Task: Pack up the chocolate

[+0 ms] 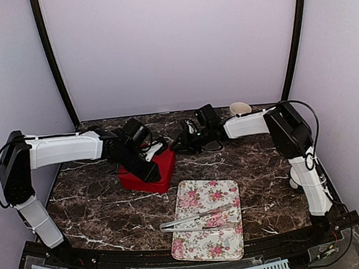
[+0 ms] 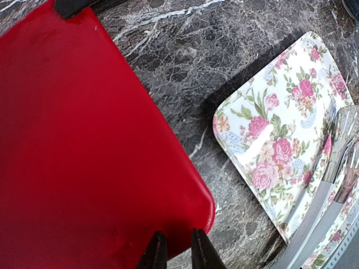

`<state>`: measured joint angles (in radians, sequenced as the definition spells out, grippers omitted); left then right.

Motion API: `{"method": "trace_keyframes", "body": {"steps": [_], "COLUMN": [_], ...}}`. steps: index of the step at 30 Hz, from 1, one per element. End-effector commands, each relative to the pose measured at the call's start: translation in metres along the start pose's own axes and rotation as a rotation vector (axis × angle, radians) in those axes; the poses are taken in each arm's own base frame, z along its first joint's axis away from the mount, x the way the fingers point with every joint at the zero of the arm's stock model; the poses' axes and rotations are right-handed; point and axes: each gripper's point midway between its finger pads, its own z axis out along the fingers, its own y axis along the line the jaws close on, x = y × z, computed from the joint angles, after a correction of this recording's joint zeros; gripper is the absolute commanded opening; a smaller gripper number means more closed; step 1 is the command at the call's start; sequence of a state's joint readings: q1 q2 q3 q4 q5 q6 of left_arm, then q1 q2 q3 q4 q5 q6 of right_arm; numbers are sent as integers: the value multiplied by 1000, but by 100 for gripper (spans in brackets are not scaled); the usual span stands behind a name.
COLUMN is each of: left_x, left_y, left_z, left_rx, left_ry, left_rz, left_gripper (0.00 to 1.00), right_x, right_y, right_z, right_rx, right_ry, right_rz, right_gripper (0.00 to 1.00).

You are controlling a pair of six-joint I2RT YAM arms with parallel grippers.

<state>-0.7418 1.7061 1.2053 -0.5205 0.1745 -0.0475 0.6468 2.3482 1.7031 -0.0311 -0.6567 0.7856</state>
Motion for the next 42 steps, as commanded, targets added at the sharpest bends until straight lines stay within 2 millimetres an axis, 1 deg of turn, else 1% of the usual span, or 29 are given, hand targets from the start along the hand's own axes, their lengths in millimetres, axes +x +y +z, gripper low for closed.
{"method": "trace_keyframes", "body": {"steps": [1,5,7,9,11,13,16,18,20,22,23,25,29,30,33,35,38,39,42], "left_x": [-2,-39,-51,-57,-57,-50,-29,-3,27,50,54,47,17,7,-6,-10,-10,-11,-2], "left_y": [3,1,-1,-4,-5,-5,-8,-9,-10,-8,-8,-7,-8,-9,-2,8,26,31,45], "left_z": [-22,-60,-75,-82,-80,-67,-39,-13,8,19,19,13,-5,-10,-22,-31,-45,-53,-66], "left_rx": [-40,-74,-77,-77,-74,-65,-37,-31,-27,-23,-22,-33,-50,-55,-59,-65,-84,-78,-69], "left_ry": [17,-126,-174,-196,-202,-167,-90,-4,94,173,190,175,110,88,40,8,-34,-62,-109], "left_rz": [17,39,46,52,57,53,53,64,83,85,89,98,108,106,59,9,-81,-117,-224], "left_gripper": [17,16,17,16,16,16,15,14,13,12,11,11,12,13,17,23,32,37,48], "right_x": [49,48,49,49,50,50,50,50,50,49,49,48,46,45,41,37,26,20,3], "right_y": [-29,-29,-30,-30,-31,-31,-32,-31,-32,-31,-31,-30,-26,-25,-19,-14,-4,1,16], "right_z": [11,11,11,11,12,12,13,13,13,12,12,12,10,10,9,7,1,-3,-14], "right_rx": [97,98,99,100,101,100,101,100,103,105,105,105,100,98,90,81,68,59,12], "right_ry": [133,133,135,135,136,137,138,138,139,137,137,138,134,134,128,121,93,78,26], "right_rz": [78,79,81,81,82,83,82,82,83,78,77,73,67,65,57,44,14,3,-33], "right_gripper": [31,31,31,31,31,31,31,31,31,31,31,31,32,32,35,38,47,50,59]}}
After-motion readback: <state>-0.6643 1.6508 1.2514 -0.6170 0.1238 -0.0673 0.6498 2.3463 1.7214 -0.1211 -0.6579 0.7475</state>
